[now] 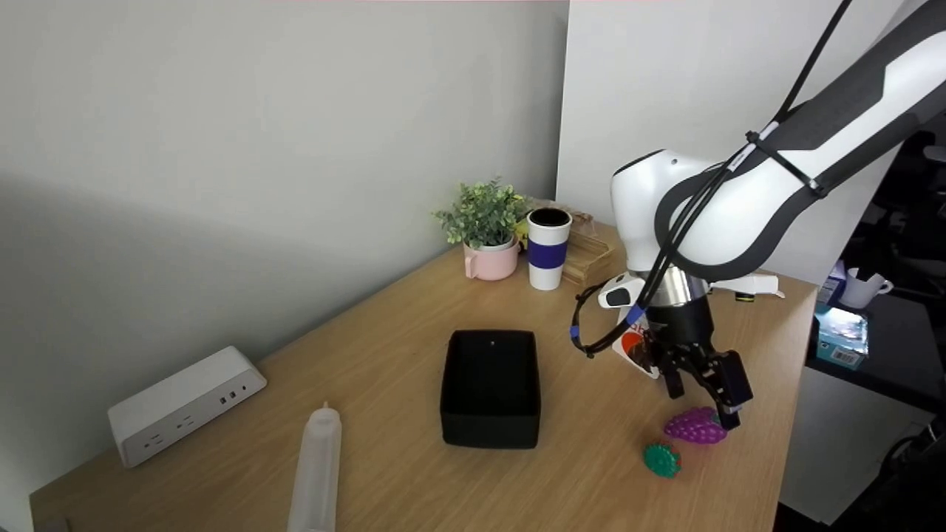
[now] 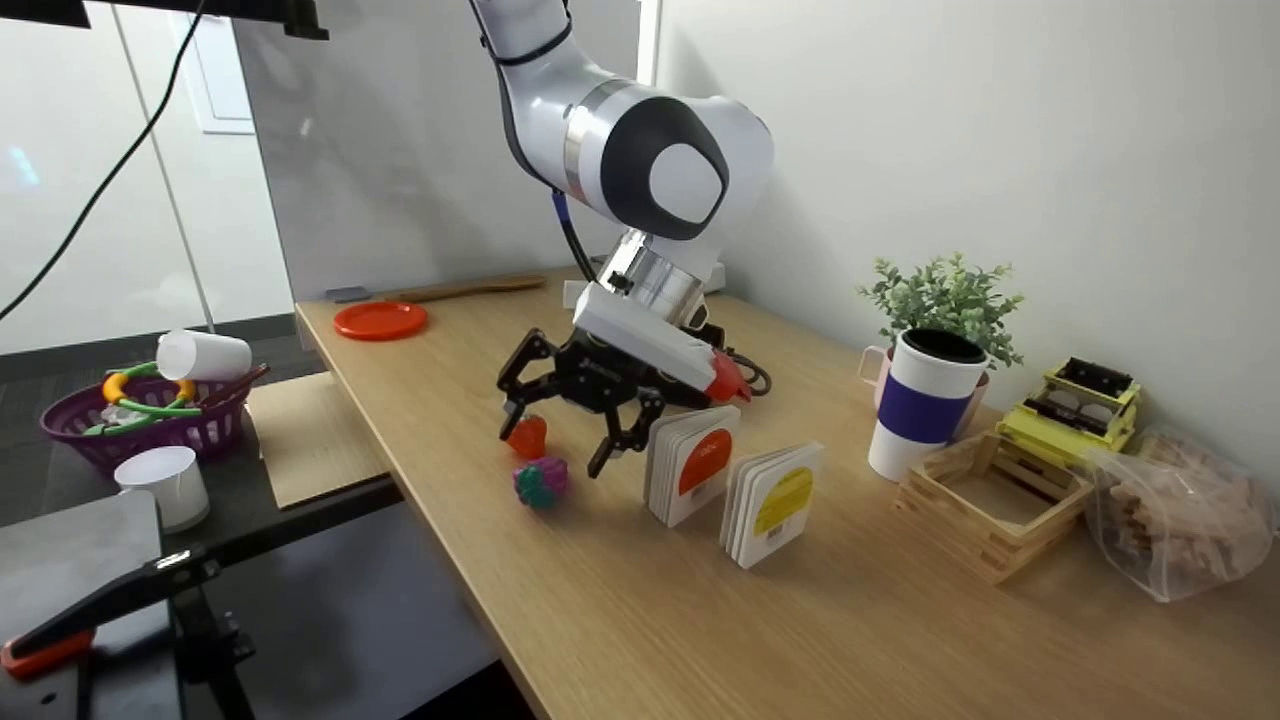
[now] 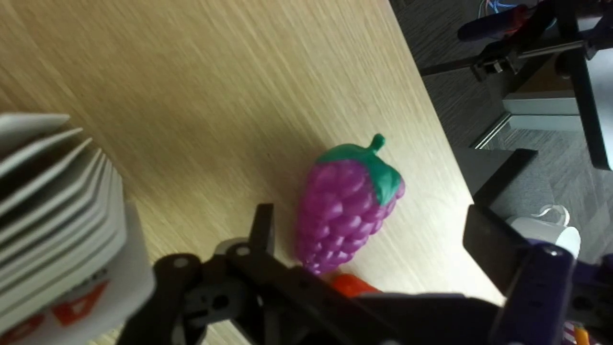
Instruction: Put the green and the purple objects in the black bowl
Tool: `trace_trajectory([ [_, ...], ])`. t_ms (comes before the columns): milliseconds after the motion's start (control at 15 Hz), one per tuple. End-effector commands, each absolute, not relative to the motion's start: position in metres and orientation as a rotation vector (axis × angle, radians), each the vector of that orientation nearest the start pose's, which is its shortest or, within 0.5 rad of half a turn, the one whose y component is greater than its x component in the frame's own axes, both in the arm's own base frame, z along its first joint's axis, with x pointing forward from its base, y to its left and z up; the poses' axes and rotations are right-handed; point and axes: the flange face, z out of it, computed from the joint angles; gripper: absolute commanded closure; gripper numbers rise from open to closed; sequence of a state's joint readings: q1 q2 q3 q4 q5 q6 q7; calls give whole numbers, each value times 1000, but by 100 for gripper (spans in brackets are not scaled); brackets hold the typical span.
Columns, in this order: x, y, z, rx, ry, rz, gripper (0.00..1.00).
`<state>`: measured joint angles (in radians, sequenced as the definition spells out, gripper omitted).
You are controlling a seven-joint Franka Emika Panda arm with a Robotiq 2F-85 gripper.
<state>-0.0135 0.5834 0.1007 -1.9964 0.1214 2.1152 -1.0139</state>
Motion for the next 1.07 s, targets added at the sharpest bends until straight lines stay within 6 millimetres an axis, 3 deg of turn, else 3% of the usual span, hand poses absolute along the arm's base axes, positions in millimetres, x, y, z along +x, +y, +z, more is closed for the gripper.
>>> trace_trajectory([
  [0, 555, 55, 139, -2416, -1320, 517, 0],
  [400, 568, 57, 140, -2379, -1325, 561, 0],
  [1000, 589, 76, 105, -2289, -1283, 724, 0],
])
